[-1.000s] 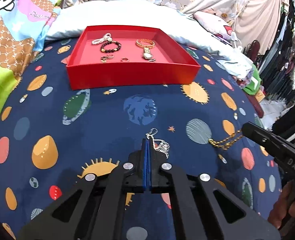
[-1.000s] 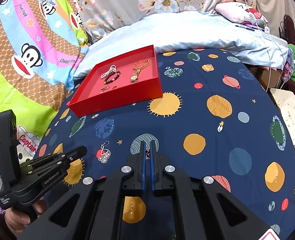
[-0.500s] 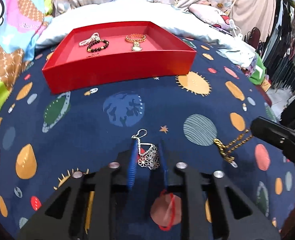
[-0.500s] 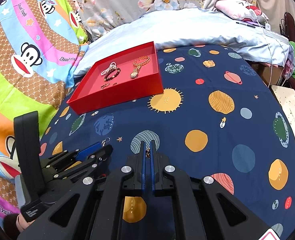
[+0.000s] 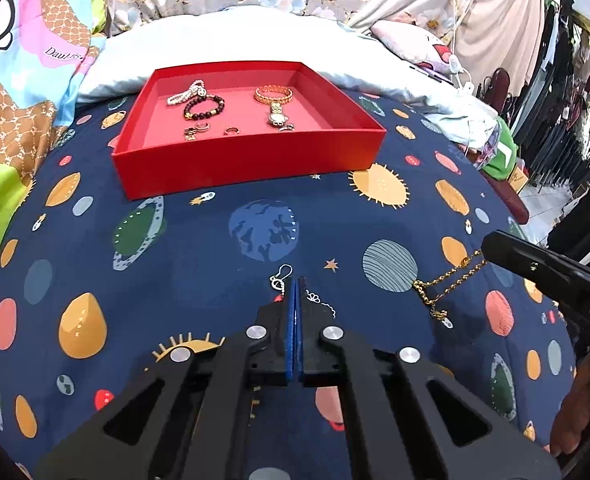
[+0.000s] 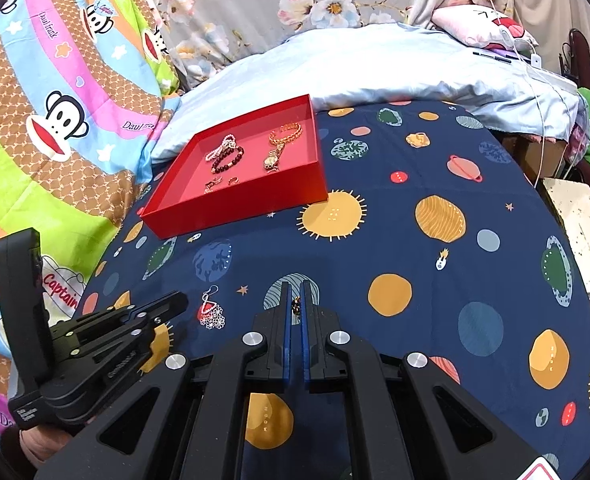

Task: Organize jewelry
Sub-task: 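Carry chain and silver earring into the red tray and open both grippers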

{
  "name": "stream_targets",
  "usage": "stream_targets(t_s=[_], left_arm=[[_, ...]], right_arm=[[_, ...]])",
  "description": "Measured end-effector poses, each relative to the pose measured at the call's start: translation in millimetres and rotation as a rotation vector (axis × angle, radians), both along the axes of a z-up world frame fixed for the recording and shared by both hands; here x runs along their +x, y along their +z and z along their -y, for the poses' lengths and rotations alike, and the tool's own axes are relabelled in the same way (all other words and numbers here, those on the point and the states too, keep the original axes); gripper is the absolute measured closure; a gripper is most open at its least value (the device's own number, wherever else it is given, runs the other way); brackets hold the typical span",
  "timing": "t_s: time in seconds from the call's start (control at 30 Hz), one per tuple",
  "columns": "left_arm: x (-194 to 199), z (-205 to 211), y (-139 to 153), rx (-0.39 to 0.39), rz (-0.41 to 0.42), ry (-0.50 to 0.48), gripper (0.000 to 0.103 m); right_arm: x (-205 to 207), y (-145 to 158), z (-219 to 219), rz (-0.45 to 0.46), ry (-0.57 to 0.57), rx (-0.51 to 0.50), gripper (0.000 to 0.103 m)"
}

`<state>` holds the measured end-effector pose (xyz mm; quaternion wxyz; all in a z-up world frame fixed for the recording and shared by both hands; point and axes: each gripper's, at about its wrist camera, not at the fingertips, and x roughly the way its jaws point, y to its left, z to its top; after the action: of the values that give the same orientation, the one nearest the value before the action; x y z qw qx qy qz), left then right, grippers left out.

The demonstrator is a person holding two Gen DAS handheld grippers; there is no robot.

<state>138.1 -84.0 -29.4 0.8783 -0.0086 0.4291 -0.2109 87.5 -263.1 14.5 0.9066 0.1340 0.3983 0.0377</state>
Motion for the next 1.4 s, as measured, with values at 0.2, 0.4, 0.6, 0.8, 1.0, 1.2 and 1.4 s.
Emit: stream_targets(t_s=[0.2,0.4,0.6,0.8,1.0,1.2,1.4], left_arm=[[-1.3,-9.9,9.3,-0.029,-0.003,-0.003,0.103],[11.5,-3.5,-5.0,-0.035,-0.027,0.023,0.078],[24.8,13.1,-25.7,0.011,-0.048,0.014,0.075],[23.4,17.6,-27.2,0.047,-0.015,0.004,0.097],[18.8,10.8,-17.2,0.014,-0.011,-0.003,0.097],[9.3,-3.0,7.9,-0.029,0.013,-0.006,0.097],[4.7,-19.0,40.9,-0.070,0.046,-0.002,0.097]], right_arm=[[0.5,4.7,-4.2,0.009,0.011,-0.005,0.100],[1.9,4.8,-8.3,0.002,0.017,-0.003,0.100],[4.6,1.2,-7.7,-0.007,0.017,0.003,0.100],[5.5,-2.6,-6.0,-0.008,0.013,0.010,0.100],[5.3,-3.3,-4.5,-0.008,0.011,0.012,0.100],[3.3,1.3,-3.3,0.007,0.012,0.012,0.100],[6.5,17.7,-5.9,0.039,0.033,0.004,0.100]])
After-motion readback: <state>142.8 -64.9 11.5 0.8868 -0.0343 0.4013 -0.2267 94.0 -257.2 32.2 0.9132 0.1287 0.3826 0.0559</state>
